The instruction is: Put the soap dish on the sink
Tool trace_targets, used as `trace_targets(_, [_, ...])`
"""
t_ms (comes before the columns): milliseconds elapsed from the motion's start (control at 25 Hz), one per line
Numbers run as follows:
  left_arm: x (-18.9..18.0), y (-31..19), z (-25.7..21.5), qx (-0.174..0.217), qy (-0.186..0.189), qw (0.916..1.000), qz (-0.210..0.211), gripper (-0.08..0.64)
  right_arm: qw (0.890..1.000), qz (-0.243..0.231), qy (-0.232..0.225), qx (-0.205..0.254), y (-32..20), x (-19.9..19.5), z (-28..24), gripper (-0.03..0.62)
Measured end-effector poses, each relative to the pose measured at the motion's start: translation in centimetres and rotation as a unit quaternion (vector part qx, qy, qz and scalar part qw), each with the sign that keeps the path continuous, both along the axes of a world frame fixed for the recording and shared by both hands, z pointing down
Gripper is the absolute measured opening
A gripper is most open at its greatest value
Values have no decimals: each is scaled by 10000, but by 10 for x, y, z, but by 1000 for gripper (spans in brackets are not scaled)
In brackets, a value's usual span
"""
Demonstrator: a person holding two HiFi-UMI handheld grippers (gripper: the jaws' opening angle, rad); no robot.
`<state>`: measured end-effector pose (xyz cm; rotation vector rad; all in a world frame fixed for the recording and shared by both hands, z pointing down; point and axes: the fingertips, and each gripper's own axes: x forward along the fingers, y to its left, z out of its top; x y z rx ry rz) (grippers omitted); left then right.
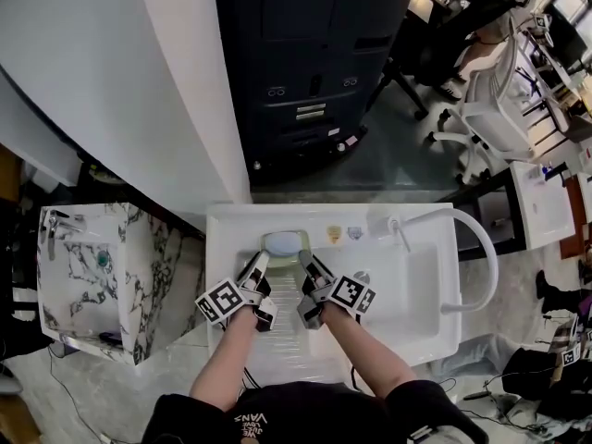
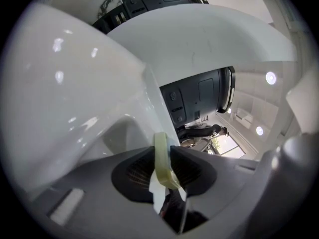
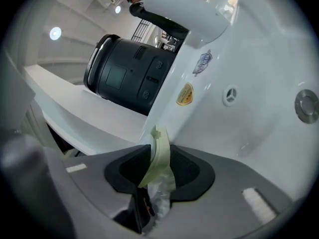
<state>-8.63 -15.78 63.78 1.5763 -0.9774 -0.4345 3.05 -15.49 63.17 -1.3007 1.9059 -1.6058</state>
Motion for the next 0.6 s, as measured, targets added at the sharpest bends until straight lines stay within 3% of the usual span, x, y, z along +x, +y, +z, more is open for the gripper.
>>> trace_targets(200, [-3, -6, 1, -6, 1, 9999, -158, 141, 9985, -454, 267, 139, -2, -3, -2, 108])
trace_targets(600, [-4, -6, 3, -72, -86, 9997, -237, 132, 9951, -649, 672, 312, 8, 5, -6, 129])
